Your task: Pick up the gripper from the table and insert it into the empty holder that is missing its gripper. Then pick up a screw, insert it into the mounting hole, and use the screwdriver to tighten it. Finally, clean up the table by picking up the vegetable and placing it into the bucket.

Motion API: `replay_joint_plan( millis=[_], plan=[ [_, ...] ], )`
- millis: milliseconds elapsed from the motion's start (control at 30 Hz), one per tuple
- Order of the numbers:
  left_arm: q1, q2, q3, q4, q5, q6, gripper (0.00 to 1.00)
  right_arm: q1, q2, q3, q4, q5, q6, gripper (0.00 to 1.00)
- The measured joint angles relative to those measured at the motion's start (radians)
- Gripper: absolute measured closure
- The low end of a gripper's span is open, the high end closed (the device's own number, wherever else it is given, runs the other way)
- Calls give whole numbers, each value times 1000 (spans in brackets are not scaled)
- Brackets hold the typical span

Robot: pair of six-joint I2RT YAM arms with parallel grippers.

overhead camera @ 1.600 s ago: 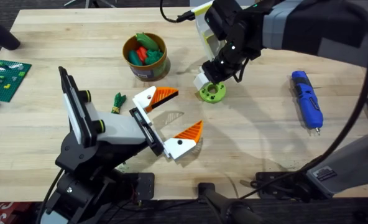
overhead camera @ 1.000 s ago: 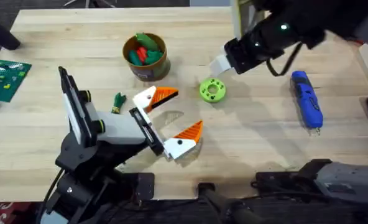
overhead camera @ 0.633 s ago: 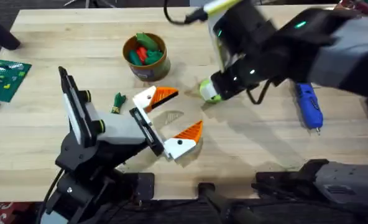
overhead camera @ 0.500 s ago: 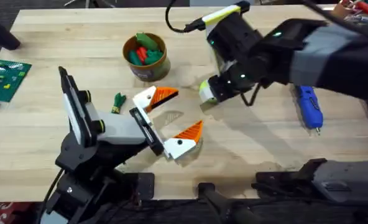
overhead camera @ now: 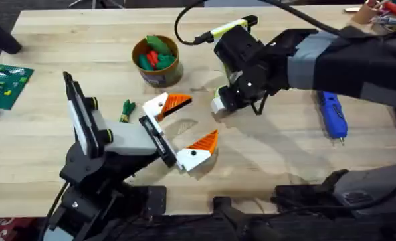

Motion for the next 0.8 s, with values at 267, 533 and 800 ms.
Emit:
replay_joint_plan(
  millis=[267, 533, 800],
  plan=[
    [0, 0, 0, 0, 0, 0, 16, -3, 0, 0, 3, 12, 10, 794],
    [0, 0, 0, 0, 0, 0, 16, -2, 0, 1, 8, -8, 14, 992],
    [0, 0, 0, 0, 0, 0, 16, -2, 0, 5, 4, -11, 14, 994]
  ],
)
